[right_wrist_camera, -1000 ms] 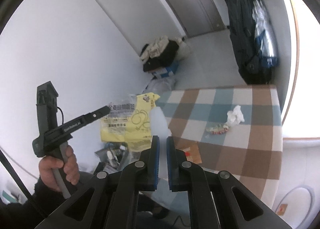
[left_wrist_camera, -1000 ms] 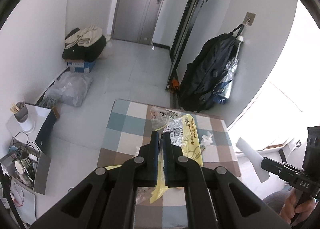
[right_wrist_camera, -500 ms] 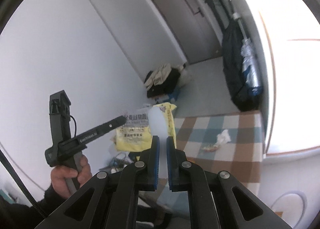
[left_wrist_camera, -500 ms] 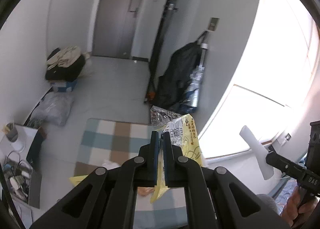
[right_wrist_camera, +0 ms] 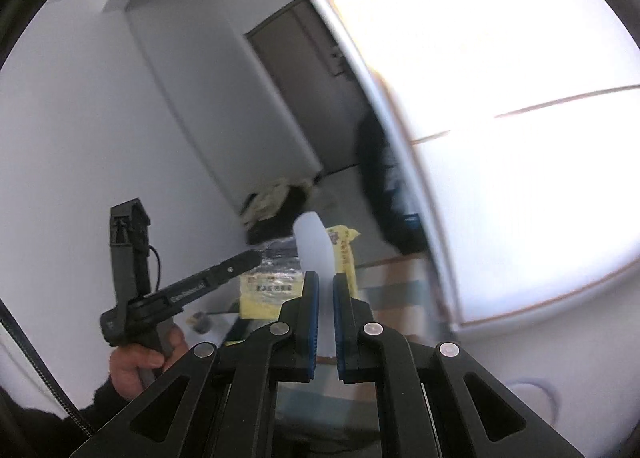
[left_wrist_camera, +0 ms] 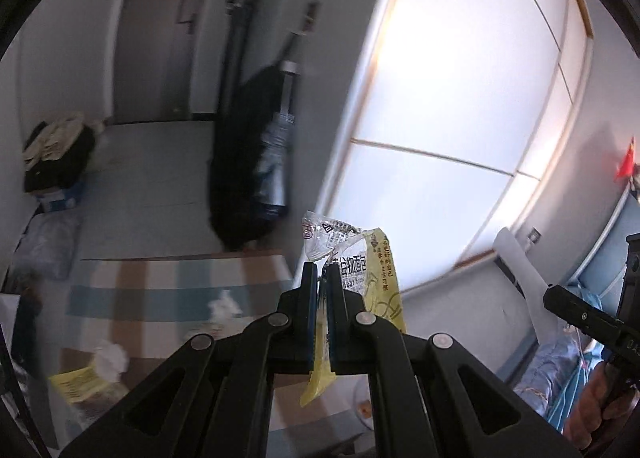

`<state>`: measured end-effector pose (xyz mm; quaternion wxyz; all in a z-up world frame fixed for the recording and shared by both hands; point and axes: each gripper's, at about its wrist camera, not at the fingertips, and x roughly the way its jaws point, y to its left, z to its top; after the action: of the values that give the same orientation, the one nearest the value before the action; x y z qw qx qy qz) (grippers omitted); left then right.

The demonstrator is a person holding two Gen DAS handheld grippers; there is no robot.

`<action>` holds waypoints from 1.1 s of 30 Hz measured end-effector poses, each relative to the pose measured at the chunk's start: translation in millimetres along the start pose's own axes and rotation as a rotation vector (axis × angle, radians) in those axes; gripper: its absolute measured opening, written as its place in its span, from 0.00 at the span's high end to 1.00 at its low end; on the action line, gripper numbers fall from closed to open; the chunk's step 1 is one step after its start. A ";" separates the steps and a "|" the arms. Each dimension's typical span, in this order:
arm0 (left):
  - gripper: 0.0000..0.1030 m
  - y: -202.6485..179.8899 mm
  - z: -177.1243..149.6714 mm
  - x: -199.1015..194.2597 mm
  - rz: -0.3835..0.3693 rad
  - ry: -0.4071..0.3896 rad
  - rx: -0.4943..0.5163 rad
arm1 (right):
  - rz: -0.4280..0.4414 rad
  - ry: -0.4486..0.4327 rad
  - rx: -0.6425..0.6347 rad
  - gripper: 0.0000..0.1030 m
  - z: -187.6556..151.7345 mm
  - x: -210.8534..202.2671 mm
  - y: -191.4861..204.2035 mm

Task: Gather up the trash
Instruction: 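Lift the yellow bag with left while right carries the white strip toward the bin, then carry the yellow bag and white strip in both grippers over the white bin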

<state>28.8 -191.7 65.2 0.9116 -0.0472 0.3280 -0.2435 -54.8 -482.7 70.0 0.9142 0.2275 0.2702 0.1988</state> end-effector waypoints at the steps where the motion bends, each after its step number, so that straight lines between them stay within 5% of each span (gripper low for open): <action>1: 0.99 -9.2 -1.1 7.5 -0.011 0.010 0.014 | -0.024 -0.009 0.020 0.94 -1.7 -7.7 -11.7; 10: 0.99 -69.2 -22.7 78.1 -0.091 0.157 0.100 | -0.228 0.028 0.207 0.94 -37.8 -43.9 -116.5; 18: 0.99 -96.5 -46.7 142.1 -0.104 0.294 0.118 | -0.334 0.136 0.356 0.94 -78.7 -25.4 -194.0; 33: 0.99 -108.9 -94.1 214.8 -0.058 0.538 0.132 | -0.297 0.417 0.644 0.93 -181.8 73.5 -309.3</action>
<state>68.5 -382.2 -105.0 0.7854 0.0693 0.5401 -0.2942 -29.7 -643.7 -257.9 0.7406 0.4155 0.5280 0.0115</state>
